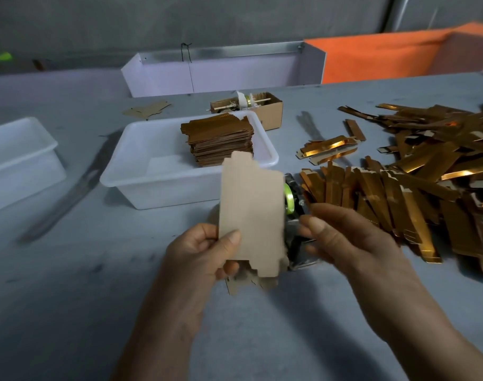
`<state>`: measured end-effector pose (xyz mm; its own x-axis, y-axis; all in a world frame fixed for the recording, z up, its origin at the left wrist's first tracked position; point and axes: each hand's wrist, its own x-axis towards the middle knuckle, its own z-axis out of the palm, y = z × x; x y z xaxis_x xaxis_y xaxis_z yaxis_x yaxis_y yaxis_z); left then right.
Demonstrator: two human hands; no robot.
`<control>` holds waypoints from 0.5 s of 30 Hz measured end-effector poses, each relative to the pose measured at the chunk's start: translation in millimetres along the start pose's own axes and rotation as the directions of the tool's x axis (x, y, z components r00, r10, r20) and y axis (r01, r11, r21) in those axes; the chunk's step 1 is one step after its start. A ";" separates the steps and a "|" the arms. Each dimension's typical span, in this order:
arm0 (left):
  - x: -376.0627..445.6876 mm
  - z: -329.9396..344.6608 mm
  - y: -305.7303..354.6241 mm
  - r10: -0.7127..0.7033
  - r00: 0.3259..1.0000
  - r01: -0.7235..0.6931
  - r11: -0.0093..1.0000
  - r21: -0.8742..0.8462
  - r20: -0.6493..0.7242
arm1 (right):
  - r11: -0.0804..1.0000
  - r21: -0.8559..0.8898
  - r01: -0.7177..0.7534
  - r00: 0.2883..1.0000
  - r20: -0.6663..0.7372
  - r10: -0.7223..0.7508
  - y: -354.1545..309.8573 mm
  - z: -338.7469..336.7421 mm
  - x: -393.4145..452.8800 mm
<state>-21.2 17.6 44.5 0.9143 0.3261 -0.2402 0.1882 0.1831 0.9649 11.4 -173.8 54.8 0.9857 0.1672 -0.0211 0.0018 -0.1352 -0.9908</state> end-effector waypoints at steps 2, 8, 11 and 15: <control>-8.6 7.1 0.8 0.000 0.996 0.003 1.000 -0.023 0.089 | 0.978 0.183 -0.100 0.992 0.088 0.085 -0.4 8.1 0.7; -16.0 26.0 1.4 0.054 0.987 -0.057 0.998 0.019 0.149 | 0.971 0.223 -0.088 0.994 0.082 0.071 -1.6 11.6 -3.5; -16.4 35.8 1.9 0.112 0.988 -0.119 0.991 0.058 0.110 | 0.971 0.232 -0.065 0.995 0.088 0.045 -3.1 10.7 -8.5; -14.7 40.7 -1.1 0.107 0.990 -0.112 0.992 0.056 0.087 | 0.982 0.187 -0.025 0.999 0.038 0.019 0.0 8.5 -10.3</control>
<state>-20.3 -25.1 51.3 0.9568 0.2624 -0.1252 0.1041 0.0927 0.9902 -0.2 -167.2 53.9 0.9784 0.2019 -0.0445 -0.0547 0.0455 -0.9975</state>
